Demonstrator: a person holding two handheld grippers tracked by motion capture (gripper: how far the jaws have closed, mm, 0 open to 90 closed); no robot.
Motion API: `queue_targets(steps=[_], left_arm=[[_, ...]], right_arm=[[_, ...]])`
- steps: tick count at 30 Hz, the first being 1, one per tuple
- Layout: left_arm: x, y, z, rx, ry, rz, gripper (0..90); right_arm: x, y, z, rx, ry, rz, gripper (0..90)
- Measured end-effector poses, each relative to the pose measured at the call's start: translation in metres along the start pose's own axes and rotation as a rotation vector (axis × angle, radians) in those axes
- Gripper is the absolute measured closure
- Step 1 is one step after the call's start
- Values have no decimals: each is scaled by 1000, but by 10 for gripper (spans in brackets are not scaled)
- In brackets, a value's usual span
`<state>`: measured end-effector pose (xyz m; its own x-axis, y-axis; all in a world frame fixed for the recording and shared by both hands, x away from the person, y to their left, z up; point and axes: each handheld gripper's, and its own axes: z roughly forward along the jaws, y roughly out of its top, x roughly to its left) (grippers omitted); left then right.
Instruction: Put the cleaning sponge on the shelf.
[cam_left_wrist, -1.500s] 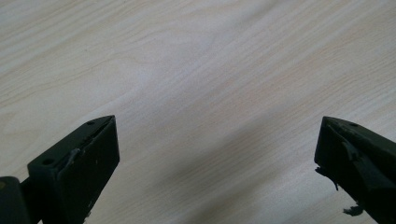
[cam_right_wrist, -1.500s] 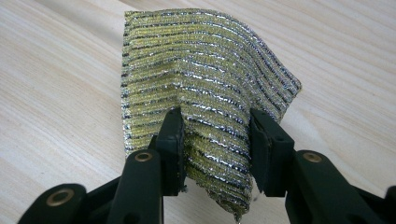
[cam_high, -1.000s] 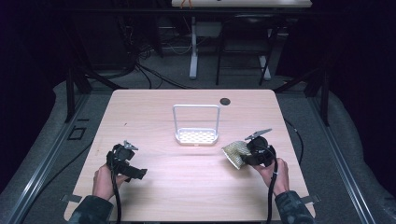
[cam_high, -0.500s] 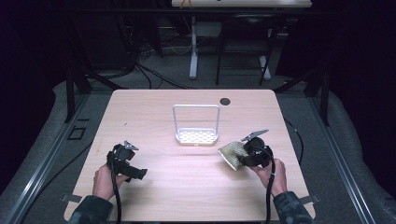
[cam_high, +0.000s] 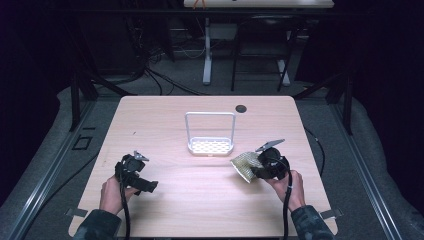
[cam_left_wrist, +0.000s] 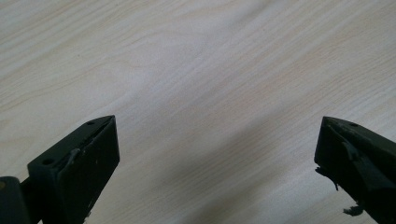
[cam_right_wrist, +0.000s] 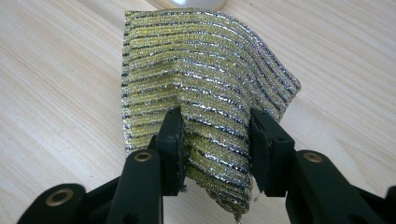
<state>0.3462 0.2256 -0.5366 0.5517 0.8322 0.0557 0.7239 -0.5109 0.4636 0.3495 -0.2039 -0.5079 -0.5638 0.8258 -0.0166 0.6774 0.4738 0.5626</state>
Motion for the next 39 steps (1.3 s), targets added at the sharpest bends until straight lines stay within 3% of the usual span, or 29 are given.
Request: queue_targets(steps=[39], left_arm=[[0, 2, 2, 7, 2, 4, 0]], right_arm=[[25, 19, 7, -43, 44, -77, 603]])
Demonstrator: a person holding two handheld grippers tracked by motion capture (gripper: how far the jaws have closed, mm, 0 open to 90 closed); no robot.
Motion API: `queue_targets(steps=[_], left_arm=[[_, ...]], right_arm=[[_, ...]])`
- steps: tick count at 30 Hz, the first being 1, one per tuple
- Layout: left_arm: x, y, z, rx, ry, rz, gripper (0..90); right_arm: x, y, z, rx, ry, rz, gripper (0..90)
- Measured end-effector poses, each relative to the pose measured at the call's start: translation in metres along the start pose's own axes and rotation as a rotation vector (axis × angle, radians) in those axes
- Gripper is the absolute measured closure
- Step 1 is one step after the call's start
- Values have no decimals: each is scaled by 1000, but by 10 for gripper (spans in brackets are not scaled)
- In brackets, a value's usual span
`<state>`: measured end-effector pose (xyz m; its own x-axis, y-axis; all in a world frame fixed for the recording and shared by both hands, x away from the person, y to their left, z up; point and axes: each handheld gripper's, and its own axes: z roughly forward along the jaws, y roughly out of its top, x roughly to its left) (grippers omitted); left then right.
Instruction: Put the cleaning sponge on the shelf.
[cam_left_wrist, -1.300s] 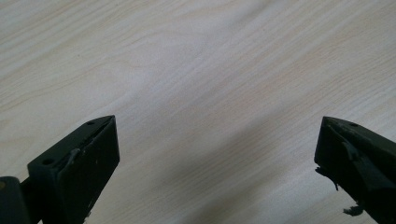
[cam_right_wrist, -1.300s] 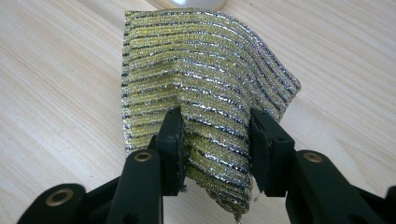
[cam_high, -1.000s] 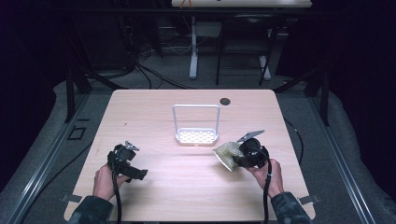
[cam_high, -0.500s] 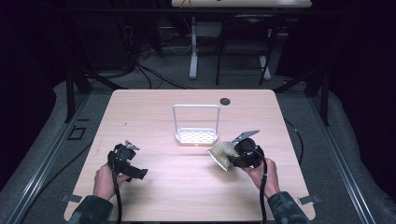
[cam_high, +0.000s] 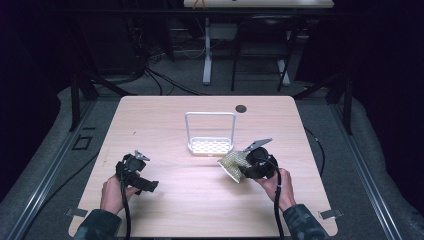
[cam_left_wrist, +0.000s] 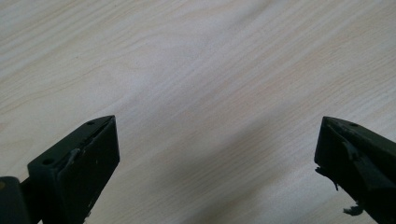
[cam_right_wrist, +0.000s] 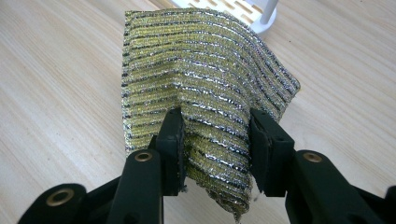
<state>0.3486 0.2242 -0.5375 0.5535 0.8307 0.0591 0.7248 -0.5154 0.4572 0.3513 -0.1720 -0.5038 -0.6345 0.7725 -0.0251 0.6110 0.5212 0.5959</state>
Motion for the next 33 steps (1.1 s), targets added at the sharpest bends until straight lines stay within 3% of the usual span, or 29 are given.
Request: queue_targets(steps=[19, 33], left_arm=[[0, 0, 1, -14, -20, -13, 0], [1, 0, 0, -16, -17, -8, 0]], right_arm=[[16, 17, 12, -9, 27, -44, 607], [28, 33, 27, -18, 8, -95, 606]])
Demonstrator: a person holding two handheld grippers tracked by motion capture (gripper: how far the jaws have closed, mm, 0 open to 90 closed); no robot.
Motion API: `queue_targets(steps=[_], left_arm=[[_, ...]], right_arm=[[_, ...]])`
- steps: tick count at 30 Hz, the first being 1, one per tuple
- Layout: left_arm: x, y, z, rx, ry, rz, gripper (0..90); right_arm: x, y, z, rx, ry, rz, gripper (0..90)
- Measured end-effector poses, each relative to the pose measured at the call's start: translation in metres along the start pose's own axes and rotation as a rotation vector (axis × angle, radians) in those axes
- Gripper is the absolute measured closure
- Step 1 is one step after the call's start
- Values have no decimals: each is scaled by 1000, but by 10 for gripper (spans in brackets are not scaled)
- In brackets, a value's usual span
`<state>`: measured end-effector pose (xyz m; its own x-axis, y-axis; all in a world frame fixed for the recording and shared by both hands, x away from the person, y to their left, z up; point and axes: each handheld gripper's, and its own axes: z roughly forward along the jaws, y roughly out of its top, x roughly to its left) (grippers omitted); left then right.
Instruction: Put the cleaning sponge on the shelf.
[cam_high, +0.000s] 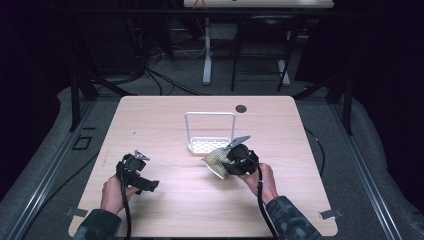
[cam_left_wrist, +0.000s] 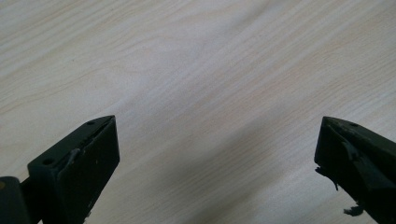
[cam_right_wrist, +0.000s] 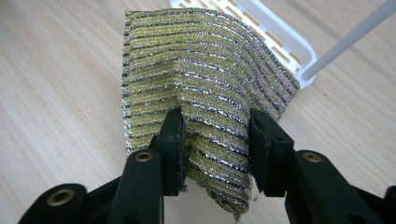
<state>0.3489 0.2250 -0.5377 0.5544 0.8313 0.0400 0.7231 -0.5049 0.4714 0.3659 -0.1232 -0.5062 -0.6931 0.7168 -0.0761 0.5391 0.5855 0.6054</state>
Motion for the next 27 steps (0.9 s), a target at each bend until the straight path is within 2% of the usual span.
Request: queue_targets(steps=[11, 18, 27], left_arm=[[-1, 0, 1, 3, -4, 4, 0], [-2, 0, 1, 4, -4, 7, 0], [-2, 0, 1, 6, -6, 12, 0]], right_arm=[[9, 18, 14, -19, -23, -49, 605], [7, 27, 20, -29, -26, -37, 604], [5, 41, 32, -36, -69, -50, 601]])
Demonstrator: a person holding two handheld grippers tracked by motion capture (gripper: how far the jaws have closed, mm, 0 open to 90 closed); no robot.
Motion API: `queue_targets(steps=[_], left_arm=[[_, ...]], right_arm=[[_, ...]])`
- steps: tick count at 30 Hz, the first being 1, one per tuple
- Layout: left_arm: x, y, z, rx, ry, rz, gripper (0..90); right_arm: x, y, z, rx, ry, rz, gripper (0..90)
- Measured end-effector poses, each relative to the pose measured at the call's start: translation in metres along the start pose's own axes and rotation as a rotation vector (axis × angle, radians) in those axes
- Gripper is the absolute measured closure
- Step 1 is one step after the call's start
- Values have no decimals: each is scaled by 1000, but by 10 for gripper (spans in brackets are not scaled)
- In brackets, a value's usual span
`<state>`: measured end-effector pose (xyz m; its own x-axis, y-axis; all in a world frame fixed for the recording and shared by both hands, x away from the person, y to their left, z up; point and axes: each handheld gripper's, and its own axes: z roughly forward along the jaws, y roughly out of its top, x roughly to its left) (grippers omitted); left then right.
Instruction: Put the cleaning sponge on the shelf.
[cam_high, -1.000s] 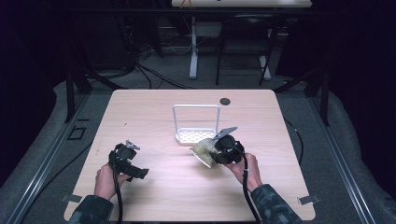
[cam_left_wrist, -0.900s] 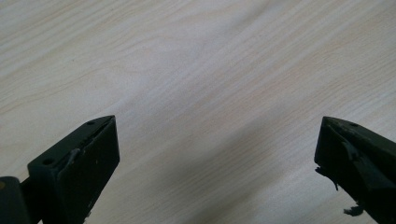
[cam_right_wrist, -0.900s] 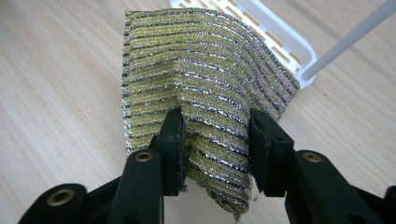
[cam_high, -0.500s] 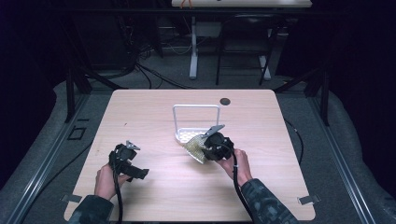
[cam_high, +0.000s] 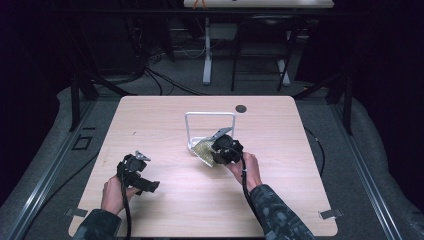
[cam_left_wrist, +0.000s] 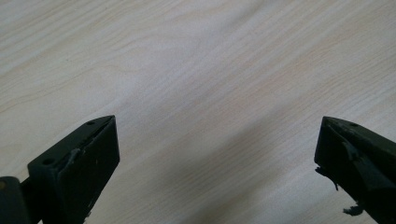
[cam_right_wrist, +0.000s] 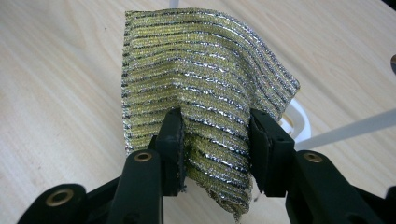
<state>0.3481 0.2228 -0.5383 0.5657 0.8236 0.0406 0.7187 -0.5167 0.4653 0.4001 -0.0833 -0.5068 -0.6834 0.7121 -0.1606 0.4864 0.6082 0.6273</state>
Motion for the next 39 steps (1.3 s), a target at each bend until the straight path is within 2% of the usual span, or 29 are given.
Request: queue_targets(steps=[6, 7, 11, 26, 29, 33, 39], left_arm=[[0, 0, 0, -4, -2, 1, 0], [0, 0, 0, -1, -2, 0, 0], [0, 0, 0, -1, -4, 2, 0], [0, 0, 0, 9, -5, 8, 0], [-1, -1, 0, 8, -6, 7, 0], [-1, -1, 0, 8, -7, 6, 0], [-1, 0, 1, 10, -7, 10, 0]], right_arm=[[-1, 11, 11, 0, -23, 4, 596], [0, 13, 15, 3, -40, 0, 594], [-1, 14, 18, 23, -58, 6, 592], [-5, 19, 33, 23, -106, 16, 576], [-5, 23, 37, 32, -136, 8, 573], [-4, 23, 43, 37, -147, 11, 569], [-4, 27, 48, 34, -149, 46, 554]])
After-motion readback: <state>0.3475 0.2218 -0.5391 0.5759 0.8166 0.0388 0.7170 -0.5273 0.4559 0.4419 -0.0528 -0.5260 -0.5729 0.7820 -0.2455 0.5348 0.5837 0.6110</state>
